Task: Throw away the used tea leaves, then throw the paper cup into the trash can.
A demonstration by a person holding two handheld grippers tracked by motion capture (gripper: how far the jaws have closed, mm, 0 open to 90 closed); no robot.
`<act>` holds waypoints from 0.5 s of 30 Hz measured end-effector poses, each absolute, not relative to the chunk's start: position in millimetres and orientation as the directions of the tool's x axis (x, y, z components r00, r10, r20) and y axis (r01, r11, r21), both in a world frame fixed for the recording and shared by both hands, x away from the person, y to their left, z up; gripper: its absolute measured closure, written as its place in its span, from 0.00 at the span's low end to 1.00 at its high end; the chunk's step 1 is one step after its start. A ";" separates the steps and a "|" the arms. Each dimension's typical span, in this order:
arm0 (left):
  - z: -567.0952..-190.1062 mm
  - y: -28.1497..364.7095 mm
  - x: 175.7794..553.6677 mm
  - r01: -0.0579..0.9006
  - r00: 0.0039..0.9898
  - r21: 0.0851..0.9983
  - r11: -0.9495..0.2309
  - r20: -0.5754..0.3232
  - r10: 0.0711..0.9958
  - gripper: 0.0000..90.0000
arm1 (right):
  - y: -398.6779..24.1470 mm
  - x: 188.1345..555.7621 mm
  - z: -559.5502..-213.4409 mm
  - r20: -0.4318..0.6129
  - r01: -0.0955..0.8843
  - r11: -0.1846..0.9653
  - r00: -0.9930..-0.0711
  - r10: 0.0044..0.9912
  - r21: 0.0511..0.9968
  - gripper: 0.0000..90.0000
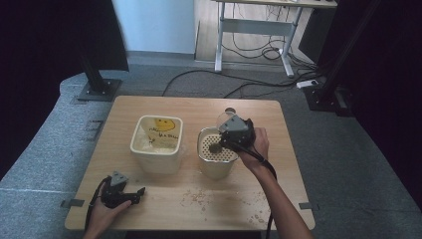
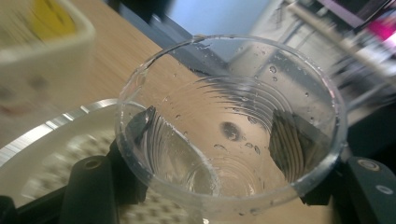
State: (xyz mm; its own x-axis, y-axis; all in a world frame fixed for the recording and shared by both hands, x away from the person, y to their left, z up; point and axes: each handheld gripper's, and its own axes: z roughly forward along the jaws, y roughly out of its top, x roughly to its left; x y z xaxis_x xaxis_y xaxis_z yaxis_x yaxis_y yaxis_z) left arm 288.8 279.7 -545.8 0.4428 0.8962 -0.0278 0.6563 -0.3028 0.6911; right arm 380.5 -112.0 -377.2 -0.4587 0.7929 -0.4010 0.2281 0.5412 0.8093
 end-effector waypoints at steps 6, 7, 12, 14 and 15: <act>-545.9 279.5 288.8 0.656 0.443 0.691 -0.304 -0.026 0.896 0.15 | -126.4 385.2 -371.2 -0.084 0.302 0.269 -0.508 0.857 0.914 0.37; -545.9 279.5 288.8 0.656 0.443 0.691 -0.304 -0.026 0.896 0.15 | -126.7 385.5 -370.4 -0.063 0.305 0.251 -0.514 0.855 0.919 0.37; -545.9 279.4 288.8 0.656 0.443 0.690 -0.305 -0.025 0.896 0.15 | -122.6 386.4 -365.7 0.035 0.310 0.161 -0.541 0.841 0.937 0.37; -546.0 279.3 288.7 0.655 0.443 0.691 -0.306 -0.024 0.896 0.15 | -116.6 387.5 -363.4 0.061 0.312 0.138 -0.551 0.833 0.940 0.37; -546.0 279.2 288.7 0.655 0.442 0.691 -0.305 -0.024 0.897 0.15 | -112.1 388.2 -362.3 0.069 0.312 0.132 -0.557 0.827 0.941 0.37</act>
